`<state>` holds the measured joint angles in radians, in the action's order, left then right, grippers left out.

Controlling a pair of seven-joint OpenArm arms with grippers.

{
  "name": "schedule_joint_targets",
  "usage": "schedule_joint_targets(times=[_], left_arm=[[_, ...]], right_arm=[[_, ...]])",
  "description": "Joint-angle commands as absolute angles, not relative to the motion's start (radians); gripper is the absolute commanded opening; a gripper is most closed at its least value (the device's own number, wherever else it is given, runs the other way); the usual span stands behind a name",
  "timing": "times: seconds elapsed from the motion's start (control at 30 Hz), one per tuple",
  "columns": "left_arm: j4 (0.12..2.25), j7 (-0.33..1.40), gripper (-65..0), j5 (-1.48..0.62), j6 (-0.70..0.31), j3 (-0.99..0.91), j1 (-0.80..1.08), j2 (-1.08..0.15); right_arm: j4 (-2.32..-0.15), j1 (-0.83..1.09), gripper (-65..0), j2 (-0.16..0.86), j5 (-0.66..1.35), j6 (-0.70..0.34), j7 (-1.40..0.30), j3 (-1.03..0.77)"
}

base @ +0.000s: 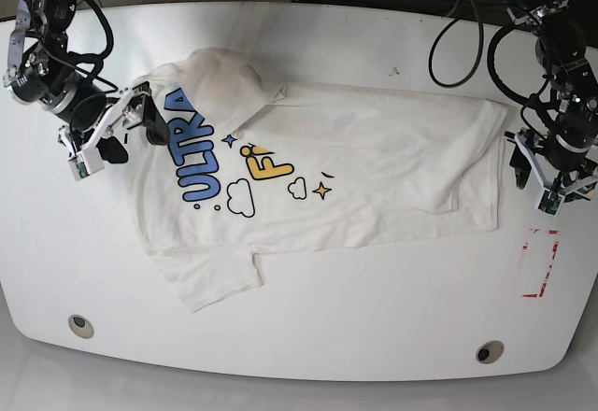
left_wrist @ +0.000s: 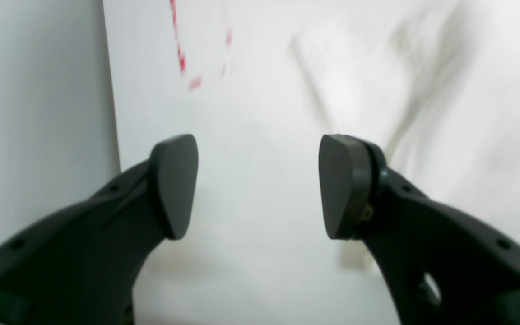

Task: Layout the t-shirt on the table in an organized manner, then fold the t-shirt properly
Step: 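Lower the right gripper onto the shirt collar area and grasp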

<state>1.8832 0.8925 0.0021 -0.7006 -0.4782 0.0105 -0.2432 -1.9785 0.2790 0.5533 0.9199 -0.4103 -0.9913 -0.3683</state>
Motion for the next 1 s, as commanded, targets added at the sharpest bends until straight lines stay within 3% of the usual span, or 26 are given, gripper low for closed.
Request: schedule_joint_targets(times=[0.0,0.4,0.97], left_arm=[[1.902,0.88,-25.6,0.001,-0.698,-0.472,-0.022,-0.255],[1.905,0.88,-25.7,0.004,-0.698,-0.415,-0.031,-0.255],[1.905,0.88,-25.7,0.004,-0.698,-0.414,-0.028,-0.257]], right_arm=[[-1.979,0.216,-14.2,0.533,0.926,-0.41,-0.978,-0.344],[-1.871,0.125,-14.2,0.412,0.881,-0.41,-0.978,-0.229],[-1.834,0.148,-14.2,0.397,0.789,-0.409,-0.978,-0.093]])
